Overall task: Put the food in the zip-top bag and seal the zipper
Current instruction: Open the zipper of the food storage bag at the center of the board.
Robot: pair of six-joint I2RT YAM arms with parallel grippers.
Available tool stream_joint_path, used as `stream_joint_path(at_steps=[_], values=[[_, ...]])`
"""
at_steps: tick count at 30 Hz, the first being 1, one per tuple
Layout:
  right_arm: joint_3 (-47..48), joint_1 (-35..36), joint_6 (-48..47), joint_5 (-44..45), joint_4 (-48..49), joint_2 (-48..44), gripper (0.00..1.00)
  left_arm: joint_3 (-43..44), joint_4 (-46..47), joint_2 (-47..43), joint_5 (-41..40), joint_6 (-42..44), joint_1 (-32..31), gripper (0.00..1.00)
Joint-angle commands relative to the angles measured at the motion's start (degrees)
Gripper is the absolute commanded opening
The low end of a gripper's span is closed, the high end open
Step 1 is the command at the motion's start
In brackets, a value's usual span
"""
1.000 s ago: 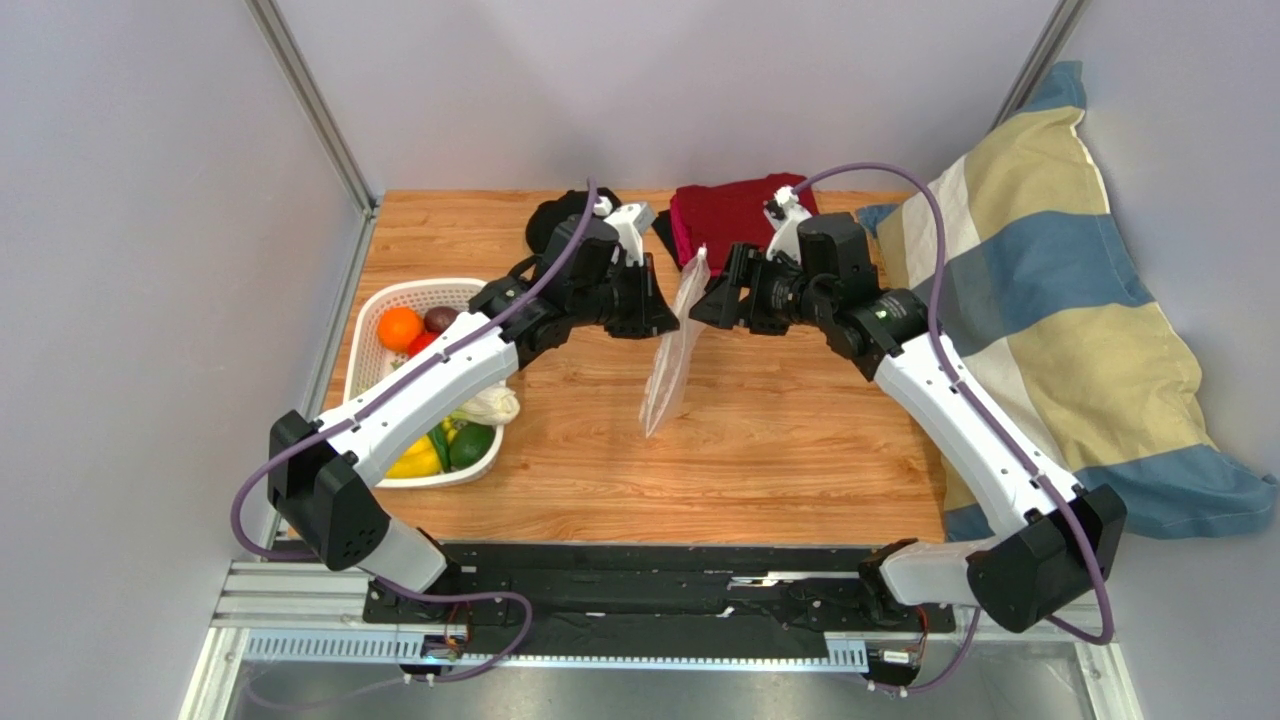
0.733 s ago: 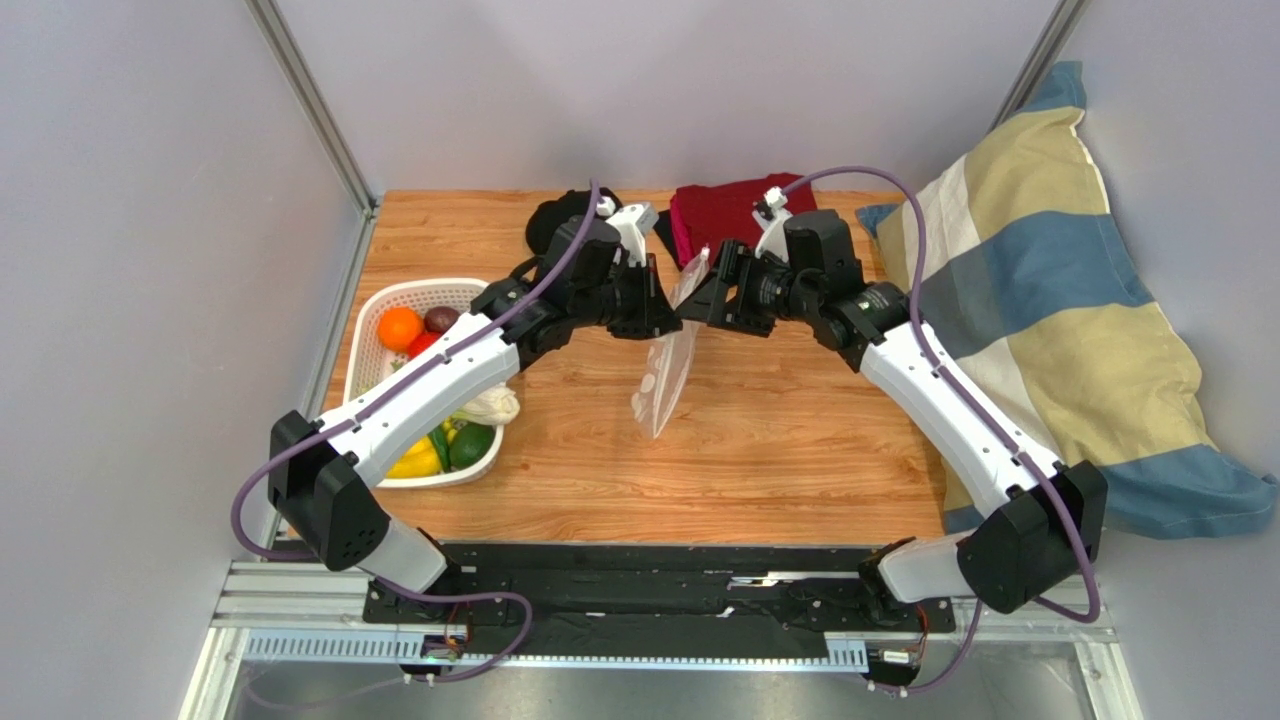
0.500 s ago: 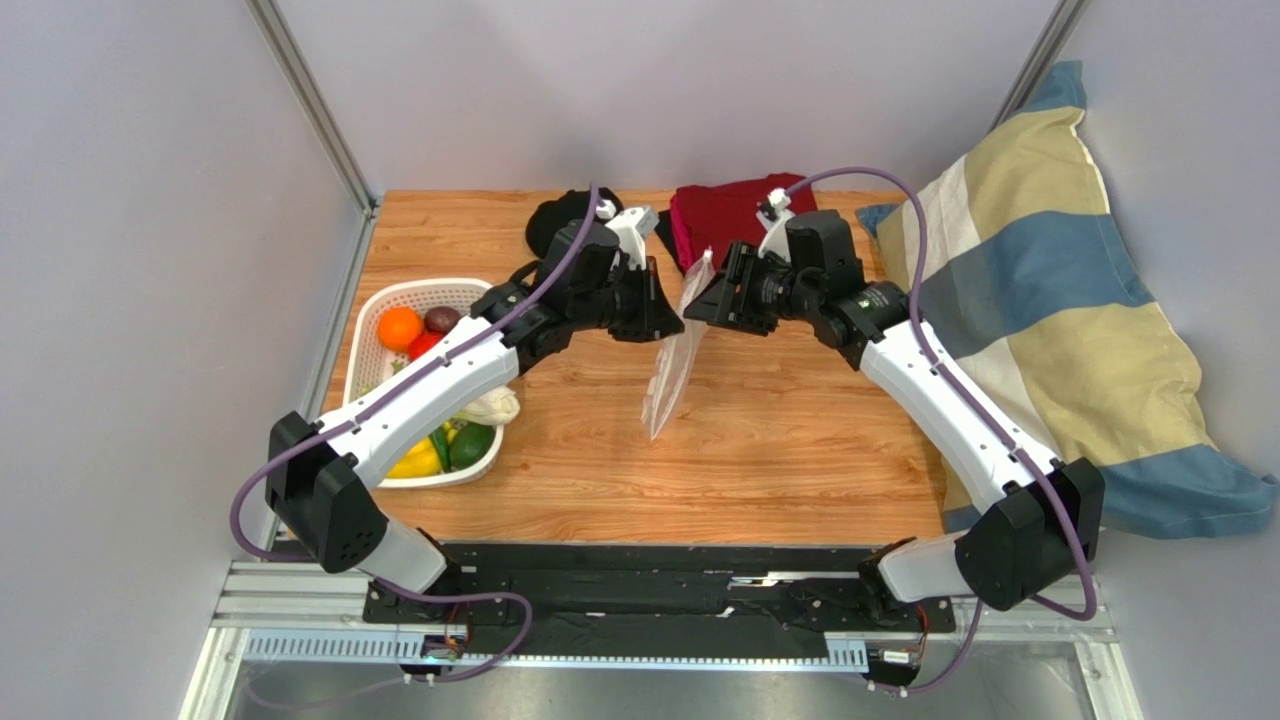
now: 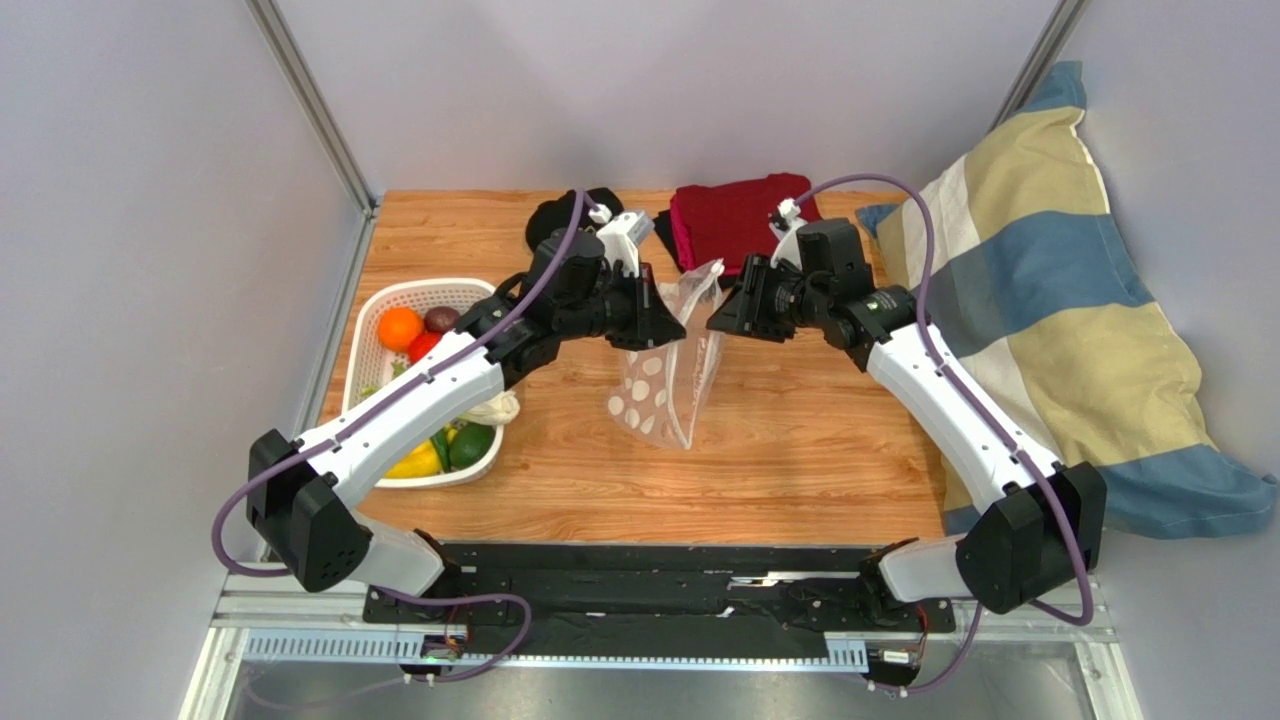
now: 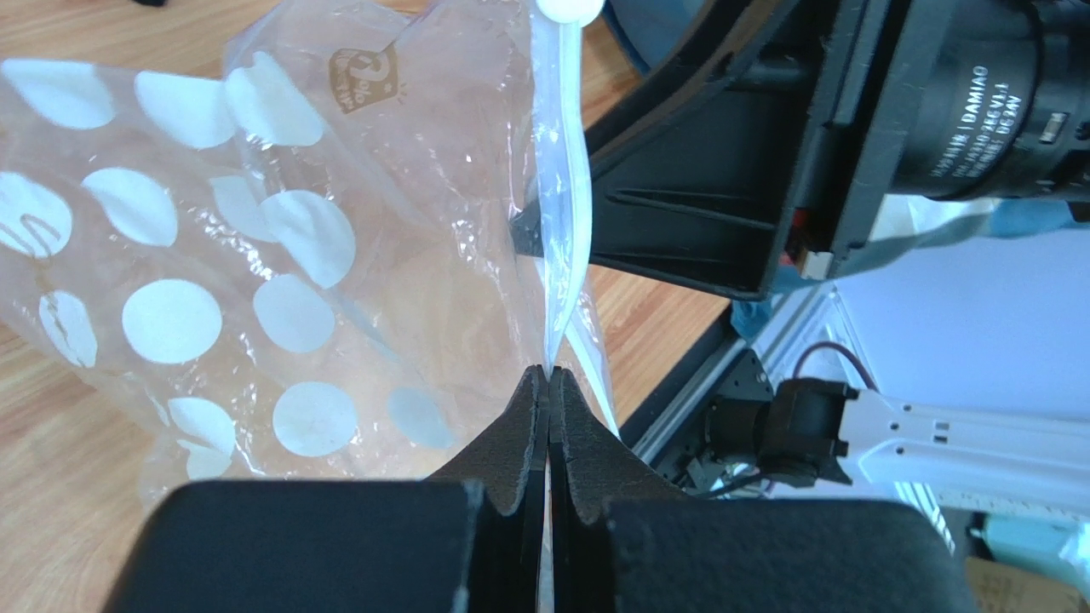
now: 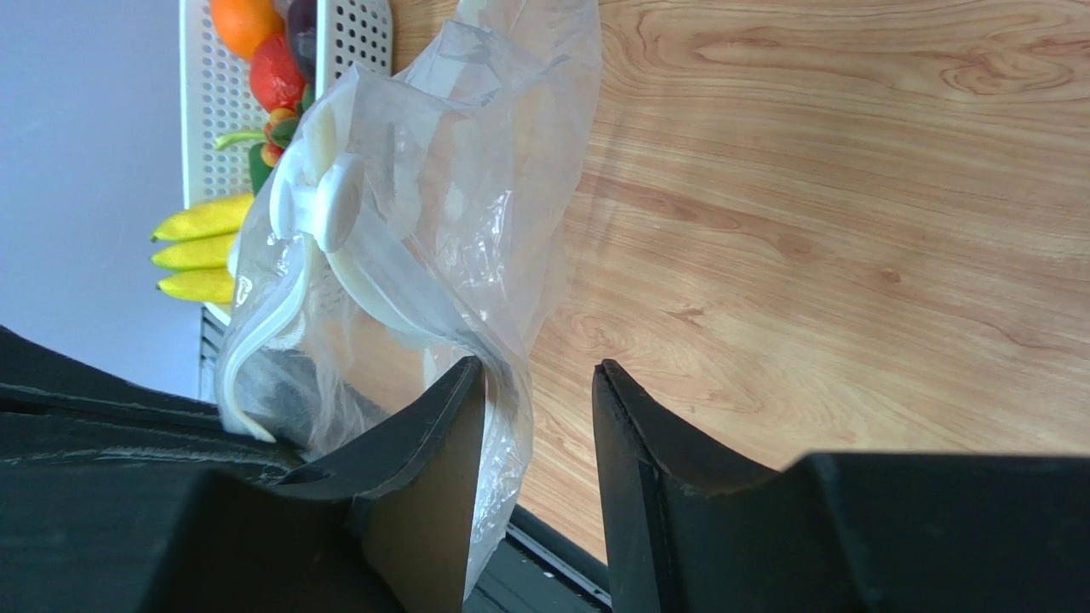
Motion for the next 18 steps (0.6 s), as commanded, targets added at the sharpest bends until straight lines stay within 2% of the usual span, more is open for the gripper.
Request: stream_joint_path(at_steps=[1, 3, 4, 6, 11, 13, 16, 18], values=[[-1.3, -0.7, -6.1, 0.8, 0.9, -2.3, 0.36, -0.6, 5.4, -2.1, 5.8, 1.2, -0.2, 0.00], [-1.5, -1.3, -7.0, 0.1, 1.3, -2.7, 0.28, -0.8, 6.6, -2.1, 7.4, 1.1, -0.2, 0.00], [-1.5, -1.6, -7.1, -1.7, 1.6, -2.9, 0.14, -0.8, 6.5, -2.1, 7.5, 1.3, -0.3, 0.00], [-1.4, -2.3, -8.4, -3.3, 1.3, -4.0, 0.01, -0.9, 6.0, -2.4, 7.8, 1.7, 0.0, 0.00], [-1.2, -4.9, -12.9, -4.5, -1.8, -8.1, 0.00, -3.1, 2.7, -4.8, 4.5, 5.2, 2.2, 0.00], [-2.0, -5.6, -16.2, -2.5, -3.0, -11.0, 0.00, -4.0, 1.6, -5.1, 4.3, 7.3, 5.4, 0.00], [-3.5, -5.7, -18.4, -1.7, -3.7, -13.0, 0.00, -2.9, -1.0, -4.3, 6.8, 12.7, 6.9, 0.00], [-4.0, -5.5, -18.2, -2.8, -3.5, -13.7, 0.00, -1.6, -2.8, -2.6, 13.3, 15.1, 6.9, 0.06]])
